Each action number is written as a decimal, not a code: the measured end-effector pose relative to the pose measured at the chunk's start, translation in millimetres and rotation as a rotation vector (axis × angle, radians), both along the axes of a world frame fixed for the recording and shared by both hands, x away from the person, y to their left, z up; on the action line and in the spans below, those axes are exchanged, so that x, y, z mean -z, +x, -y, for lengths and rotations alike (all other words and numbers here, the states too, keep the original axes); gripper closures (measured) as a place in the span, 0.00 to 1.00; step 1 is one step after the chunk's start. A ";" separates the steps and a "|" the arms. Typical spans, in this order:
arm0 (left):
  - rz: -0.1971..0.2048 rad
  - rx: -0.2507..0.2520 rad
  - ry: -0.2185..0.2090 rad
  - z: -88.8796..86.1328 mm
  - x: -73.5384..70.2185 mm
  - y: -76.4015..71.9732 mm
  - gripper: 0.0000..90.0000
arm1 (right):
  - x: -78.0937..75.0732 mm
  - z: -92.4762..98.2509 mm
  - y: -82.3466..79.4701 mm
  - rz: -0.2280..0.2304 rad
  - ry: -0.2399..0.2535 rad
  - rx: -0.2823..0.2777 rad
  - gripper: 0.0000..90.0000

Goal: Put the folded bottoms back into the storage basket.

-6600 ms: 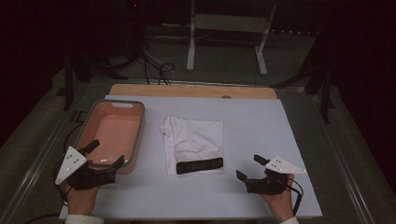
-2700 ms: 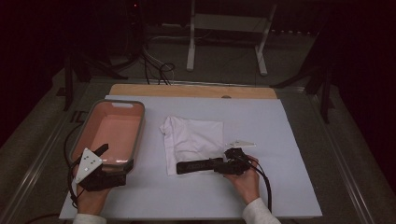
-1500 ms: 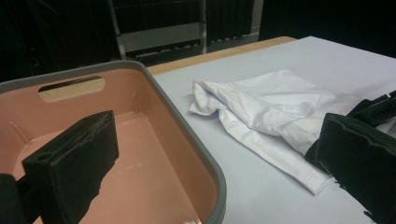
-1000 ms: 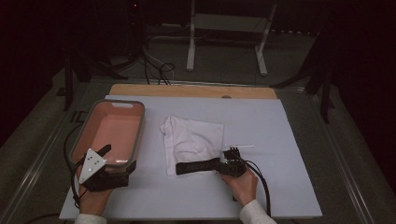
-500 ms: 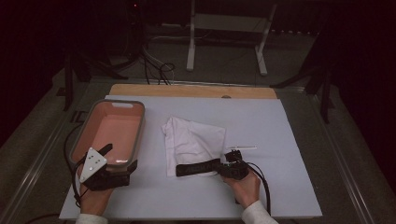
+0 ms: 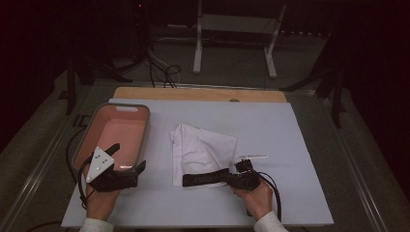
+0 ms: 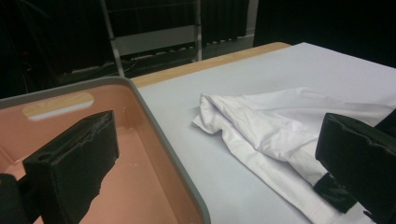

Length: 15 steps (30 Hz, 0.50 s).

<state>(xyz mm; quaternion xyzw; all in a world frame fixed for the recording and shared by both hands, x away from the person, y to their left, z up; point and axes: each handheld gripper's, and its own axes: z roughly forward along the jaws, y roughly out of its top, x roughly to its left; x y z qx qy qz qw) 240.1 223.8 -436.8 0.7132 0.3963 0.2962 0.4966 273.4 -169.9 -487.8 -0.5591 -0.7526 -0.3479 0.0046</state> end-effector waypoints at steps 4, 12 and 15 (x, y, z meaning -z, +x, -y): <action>-0.003 0.005 -0.001 4.4 -1.4 3.3 0.00 | 0.7 2.1 -1.7 -0.005 0.001 -0.002 0.90; -0.017 0.010 0.001 13.7 -2.0 11.3 0.00 | 0.4 9.7 -8.4 -0.003 -0.005 -0.015 0.90; -0.023 0.011 0.000 16.7 -2.3 14.1 0.00 | -0.1 12.6 -10.3 -0.001 -0.005 -0.018 0.90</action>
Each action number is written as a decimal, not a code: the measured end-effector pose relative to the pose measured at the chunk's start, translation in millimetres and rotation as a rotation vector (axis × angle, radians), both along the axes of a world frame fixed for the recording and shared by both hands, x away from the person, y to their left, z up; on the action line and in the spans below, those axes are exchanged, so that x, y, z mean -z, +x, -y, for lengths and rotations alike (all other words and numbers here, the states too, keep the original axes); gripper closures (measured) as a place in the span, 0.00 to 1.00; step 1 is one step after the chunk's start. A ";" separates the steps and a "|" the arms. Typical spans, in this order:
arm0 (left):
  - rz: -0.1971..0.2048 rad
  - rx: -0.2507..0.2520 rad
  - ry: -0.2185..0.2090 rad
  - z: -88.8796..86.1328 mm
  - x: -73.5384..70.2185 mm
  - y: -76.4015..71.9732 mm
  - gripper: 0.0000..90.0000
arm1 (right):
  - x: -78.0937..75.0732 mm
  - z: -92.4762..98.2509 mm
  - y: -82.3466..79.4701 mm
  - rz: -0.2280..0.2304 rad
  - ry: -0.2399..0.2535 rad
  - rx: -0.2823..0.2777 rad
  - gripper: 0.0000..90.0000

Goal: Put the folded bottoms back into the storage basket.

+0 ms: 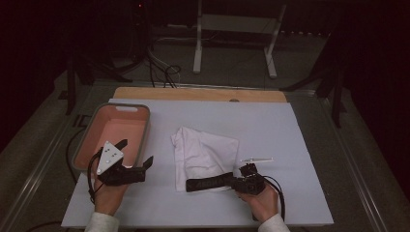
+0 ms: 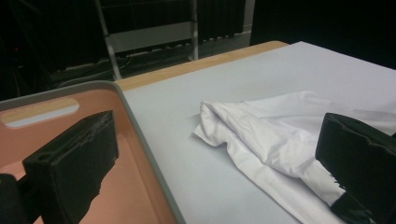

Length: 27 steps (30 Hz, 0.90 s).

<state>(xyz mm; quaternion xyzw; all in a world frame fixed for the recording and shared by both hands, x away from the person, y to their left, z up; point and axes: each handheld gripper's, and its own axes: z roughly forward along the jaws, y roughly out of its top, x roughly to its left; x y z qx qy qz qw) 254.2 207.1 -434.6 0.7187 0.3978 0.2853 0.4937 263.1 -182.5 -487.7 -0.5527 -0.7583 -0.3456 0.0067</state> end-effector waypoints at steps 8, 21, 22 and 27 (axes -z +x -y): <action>-0.014 0.014 0.008 12.3 -0.2 8.1 0.00 | -2.8 7.6 -6.6 0.005 0.000 -0.008 0.90; -0.034 0.041 0.019 36.7 0.0 25.2 0.00 | -4.4 16.5 -15.9 0.013 0.003 -0.013 0.90; -0.035 0.042 0.020 38.3 0.0 26.6 0.00 | -4.4 17.2 -16.4 0.015 0.005 -0.014 0.90; -0.043 0.057 0.011 48.1 0.5 34.6 0.00 | -4.2 21.2 -18.3 0.016 0.007 -0.018 0.90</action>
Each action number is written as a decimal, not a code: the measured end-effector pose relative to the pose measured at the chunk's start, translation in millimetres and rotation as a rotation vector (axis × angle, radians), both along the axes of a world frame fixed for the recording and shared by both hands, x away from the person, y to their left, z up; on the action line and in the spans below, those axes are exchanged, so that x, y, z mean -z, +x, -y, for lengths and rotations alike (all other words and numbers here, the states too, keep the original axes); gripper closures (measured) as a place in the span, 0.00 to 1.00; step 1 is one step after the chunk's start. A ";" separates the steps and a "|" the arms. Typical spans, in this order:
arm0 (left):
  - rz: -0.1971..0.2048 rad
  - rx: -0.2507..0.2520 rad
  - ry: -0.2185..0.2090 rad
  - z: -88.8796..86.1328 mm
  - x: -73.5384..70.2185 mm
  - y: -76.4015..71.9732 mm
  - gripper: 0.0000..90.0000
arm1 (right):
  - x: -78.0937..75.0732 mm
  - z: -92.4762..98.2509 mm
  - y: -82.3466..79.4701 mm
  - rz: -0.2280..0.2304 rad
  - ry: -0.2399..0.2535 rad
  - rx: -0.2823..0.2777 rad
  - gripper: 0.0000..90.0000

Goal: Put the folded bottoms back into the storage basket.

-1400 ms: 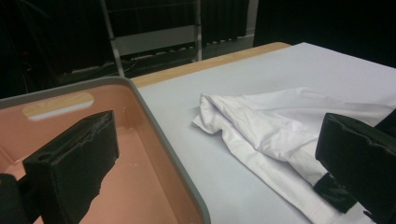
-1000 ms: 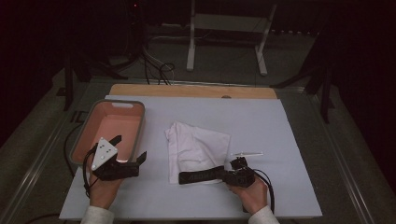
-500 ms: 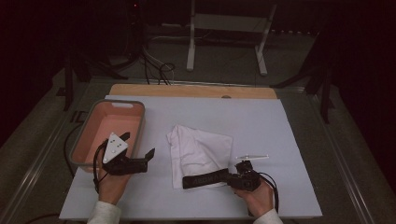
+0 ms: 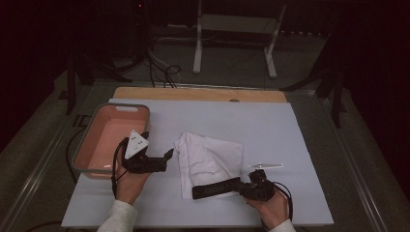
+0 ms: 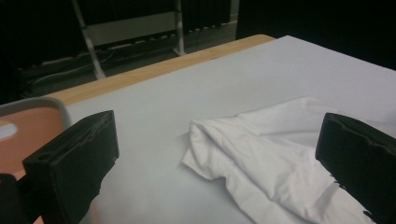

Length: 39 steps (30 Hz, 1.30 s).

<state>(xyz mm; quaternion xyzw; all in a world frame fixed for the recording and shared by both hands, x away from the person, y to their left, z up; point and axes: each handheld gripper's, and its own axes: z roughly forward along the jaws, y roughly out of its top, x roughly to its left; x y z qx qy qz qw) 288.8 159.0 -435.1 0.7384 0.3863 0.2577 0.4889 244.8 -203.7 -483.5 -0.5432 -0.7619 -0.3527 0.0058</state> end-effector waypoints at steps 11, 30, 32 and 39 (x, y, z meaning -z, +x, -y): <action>-0.028 0.022 0.011 23.6 3.1 26.3 0.00 | 1.0 3.4 -0.7 0.011 0.007 0.002 0.90; -0.121 0.033 0.040 55.1 28.4 69.8 0.00 | 2.3 5.3 -1.2 0.013 0.016 0.002 0.90; -0.130 0.034 0.044 56.9 30.1 73.9 0.00 | 2.2 5.5 -1.2 0.014 0.017 0.000 0.90; -0.168 0.044 0.067 61.5 38.2 87.4 0.01 | 2.7 5.8 -0.9 0.011 0.018 0.000 0.90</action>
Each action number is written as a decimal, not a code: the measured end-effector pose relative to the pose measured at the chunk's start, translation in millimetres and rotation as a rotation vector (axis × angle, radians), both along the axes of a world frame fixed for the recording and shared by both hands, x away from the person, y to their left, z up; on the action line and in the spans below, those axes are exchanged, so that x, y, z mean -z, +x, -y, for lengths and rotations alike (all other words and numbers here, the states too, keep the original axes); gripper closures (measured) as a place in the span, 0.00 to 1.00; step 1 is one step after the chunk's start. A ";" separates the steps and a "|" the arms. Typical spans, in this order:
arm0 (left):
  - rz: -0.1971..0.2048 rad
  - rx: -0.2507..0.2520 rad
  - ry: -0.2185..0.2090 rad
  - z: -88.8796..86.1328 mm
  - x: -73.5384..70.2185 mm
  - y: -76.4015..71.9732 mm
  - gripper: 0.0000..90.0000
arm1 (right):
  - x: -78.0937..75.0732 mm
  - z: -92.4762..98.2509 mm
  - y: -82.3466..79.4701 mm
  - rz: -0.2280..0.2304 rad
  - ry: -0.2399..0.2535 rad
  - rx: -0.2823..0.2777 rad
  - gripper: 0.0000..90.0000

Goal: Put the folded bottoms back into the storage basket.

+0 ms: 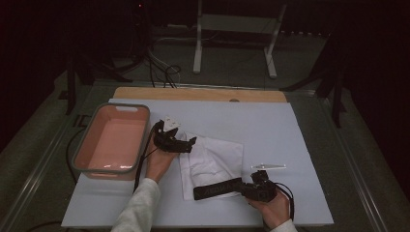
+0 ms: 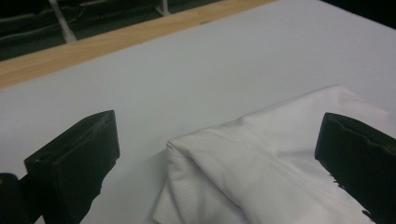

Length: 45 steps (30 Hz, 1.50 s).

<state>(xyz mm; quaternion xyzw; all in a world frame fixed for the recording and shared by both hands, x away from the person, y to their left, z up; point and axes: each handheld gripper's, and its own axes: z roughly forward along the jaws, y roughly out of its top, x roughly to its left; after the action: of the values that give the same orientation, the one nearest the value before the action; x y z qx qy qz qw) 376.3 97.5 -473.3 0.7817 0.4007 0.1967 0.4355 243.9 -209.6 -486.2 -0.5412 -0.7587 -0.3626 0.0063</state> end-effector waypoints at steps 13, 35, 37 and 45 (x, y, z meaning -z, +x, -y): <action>-0.109 0.007 0.030 7.7 17.4 18.1 0.06 | 0.4 0.1 0.1 -0.002 0.003 -0.001 0.90; -0.271 -0.011 0.066 12.1 43.1 33.6 0.18 | 0.0 -0.6 -0.2 -0.001 0.002 -0.002 0.90; -0.285 -0.019 0.076 12.6 46.0 35.0 0.19 | -0.1 -0.7 -0.2 0.000 0.003 -0.004 0.90; -0.298 0.021 0.036 17.4 45.9 32.9 0.58 | -0.4 -2.1 -0.2 -0.001 0.004 -0.005 0.90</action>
<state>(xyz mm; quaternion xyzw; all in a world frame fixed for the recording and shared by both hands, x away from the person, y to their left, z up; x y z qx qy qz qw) 409.1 80.1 -519.2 0.8140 0.4492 0.0811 0.3593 243.7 -207.5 -485.8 -0.5396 -0.7592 -0.3637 0.0085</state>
